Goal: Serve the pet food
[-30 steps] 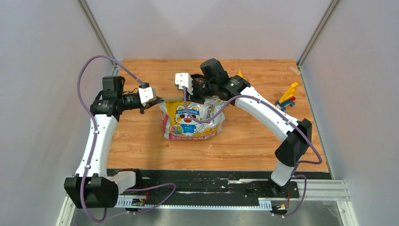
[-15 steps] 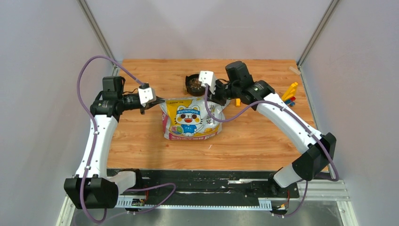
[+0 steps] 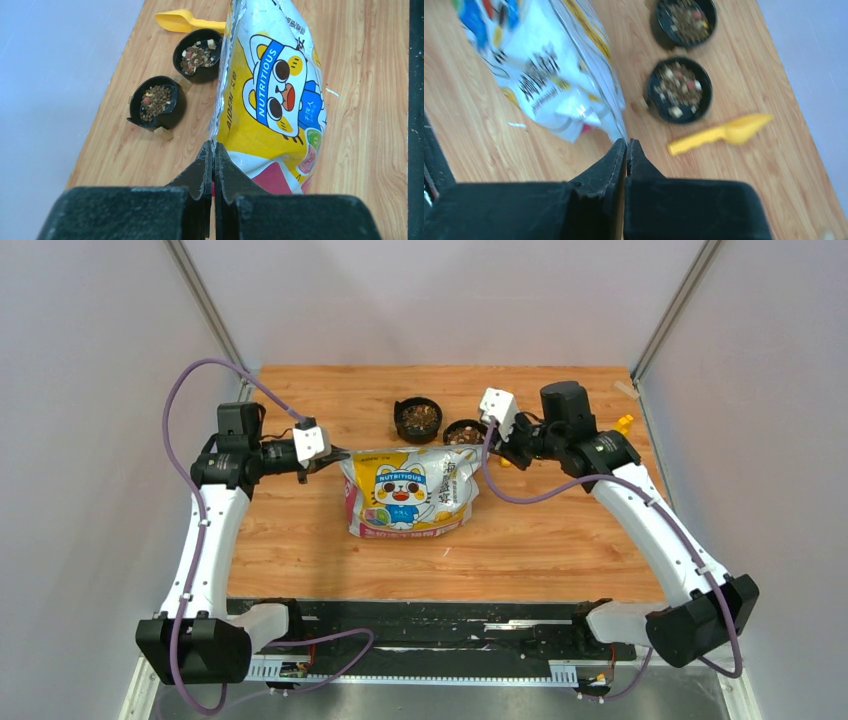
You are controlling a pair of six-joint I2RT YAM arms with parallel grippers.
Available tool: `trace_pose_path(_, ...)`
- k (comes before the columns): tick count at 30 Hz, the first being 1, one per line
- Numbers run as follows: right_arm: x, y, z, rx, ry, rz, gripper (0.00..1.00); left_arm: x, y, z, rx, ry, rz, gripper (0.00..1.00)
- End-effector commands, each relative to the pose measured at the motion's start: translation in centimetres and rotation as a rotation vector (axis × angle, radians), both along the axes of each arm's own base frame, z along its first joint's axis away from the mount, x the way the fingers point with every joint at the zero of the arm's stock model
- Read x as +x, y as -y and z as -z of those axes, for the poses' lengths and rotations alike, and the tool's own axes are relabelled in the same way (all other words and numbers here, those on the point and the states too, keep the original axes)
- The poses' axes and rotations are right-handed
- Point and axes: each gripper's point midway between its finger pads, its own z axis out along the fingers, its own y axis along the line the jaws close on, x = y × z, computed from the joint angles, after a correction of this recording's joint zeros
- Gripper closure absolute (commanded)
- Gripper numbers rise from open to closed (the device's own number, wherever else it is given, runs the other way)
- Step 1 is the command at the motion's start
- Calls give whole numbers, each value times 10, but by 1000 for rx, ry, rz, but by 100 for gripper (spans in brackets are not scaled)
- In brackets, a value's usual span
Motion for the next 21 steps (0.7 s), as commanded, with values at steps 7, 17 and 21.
trace_pose_path(7, 16, 96, -23, -129, 89, 362, 98, -2, -7, -19, -25, 48, -12, 66)
trace_pose_path(17, -13, -17, -80, 230, 12, -54, 28, 0, -7, -17, -32, 52, -22, 53)
trace_pose_path(21, -24, -77, -81, 258, 16, -241, 26, -2, -5, -18, -55, 48, -11, 53)
